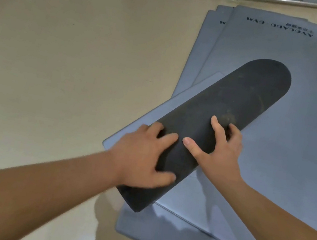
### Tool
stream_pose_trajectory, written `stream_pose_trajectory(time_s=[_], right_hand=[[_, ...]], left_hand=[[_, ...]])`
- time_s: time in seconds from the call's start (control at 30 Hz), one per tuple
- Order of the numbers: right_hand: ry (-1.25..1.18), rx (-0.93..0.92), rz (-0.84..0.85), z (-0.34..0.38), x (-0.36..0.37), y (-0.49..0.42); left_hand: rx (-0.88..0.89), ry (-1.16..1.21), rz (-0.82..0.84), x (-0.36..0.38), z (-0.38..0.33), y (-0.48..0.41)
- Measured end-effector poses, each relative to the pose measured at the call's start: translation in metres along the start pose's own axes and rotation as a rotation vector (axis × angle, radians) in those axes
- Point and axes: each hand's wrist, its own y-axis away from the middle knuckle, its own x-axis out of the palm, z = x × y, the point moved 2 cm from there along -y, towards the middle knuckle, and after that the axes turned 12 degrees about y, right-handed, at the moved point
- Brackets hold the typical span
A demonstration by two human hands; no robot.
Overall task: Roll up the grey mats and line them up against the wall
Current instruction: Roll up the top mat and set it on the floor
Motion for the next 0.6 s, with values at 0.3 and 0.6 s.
stream_pose_trajectory(time_s=[0.3, 0.6], right_hand=[[-0.025, -0.129, 0.007, 0.026, 0.010, -0.023], [-0.321, 0.074, 0.382, 0.019, 0.028, -0.010]], left_hand=[[-0.294, 0.132, 0.098, -0.013, 0.086, -0.007], [-0.431, 0.266, 0.182, -0.028, 0.134, -0.012]])
